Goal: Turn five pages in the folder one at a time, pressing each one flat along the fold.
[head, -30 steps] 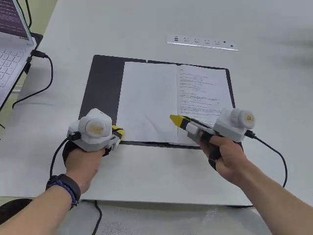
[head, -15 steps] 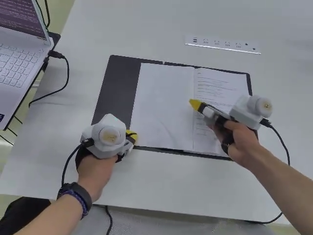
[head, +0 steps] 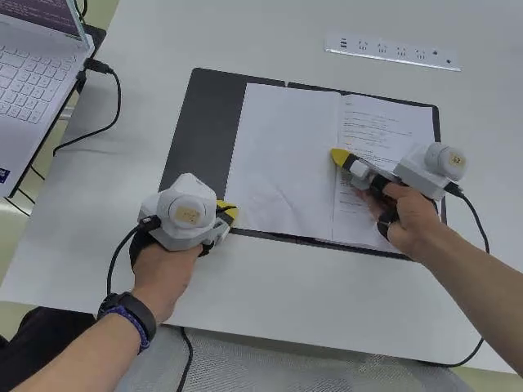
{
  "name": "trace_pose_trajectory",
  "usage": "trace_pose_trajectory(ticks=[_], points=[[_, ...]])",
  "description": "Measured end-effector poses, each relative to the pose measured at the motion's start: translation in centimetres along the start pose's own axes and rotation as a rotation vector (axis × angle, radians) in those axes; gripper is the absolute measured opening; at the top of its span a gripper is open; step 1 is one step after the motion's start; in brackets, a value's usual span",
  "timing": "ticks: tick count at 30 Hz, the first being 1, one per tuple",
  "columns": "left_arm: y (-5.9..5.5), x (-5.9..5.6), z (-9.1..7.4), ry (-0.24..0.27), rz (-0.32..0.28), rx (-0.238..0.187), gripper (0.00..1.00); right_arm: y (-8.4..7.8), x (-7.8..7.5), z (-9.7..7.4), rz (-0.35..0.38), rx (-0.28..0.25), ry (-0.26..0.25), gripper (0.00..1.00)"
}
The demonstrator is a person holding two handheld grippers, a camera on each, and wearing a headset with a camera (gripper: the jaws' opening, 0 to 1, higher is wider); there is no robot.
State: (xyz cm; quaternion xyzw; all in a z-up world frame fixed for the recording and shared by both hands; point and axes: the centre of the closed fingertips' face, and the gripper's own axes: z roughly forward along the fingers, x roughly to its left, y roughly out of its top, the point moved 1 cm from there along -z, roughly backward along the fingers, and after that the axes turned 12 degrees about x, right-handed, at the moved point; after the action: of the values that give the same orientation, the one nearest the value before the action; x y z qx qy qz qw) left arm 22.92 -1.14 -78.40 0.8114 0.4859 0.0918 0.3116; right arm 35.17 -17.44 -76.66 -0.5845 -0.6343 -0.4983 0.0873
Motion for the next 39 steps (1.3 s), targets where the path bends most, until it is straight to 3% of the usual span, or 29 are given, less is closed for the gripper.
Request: trace_pose_trajectory(ticks=[6, 9, 15, 31, 39], points=[[0.0, 0.0, 0.0, -0.010, 0.003, 0.000, 0.00, 0.7, 0.6, 0.5, 0.036, -0.016, 0.002, 0.00], [0.1, 0.0, -0.1, -0.028, -0.033, 0.000, 0.00, 1.1, 0.8, 0.7, 0.048, -0.020, 0.002, 0.00], [0.0, 0.0, -0.1, -0.026, -0.019, 0.001, 0.00, 1.5, 1.0, 0.8, 0.059, -0.035, 0.005, 0.00], [-0.1, -0.1, -0.1, -0.034, -0.011, 0.007, 0.00, 4.5, 0.0, 1.9, 0.154, -0.155, -0.008, 0.00], [0.0, -0.4, -0.4, -0.032, -0.002, 0.011, 0.00, 5.5, 0.0, 2.6, 0.152, -0.165, -0.010, 0.00]])
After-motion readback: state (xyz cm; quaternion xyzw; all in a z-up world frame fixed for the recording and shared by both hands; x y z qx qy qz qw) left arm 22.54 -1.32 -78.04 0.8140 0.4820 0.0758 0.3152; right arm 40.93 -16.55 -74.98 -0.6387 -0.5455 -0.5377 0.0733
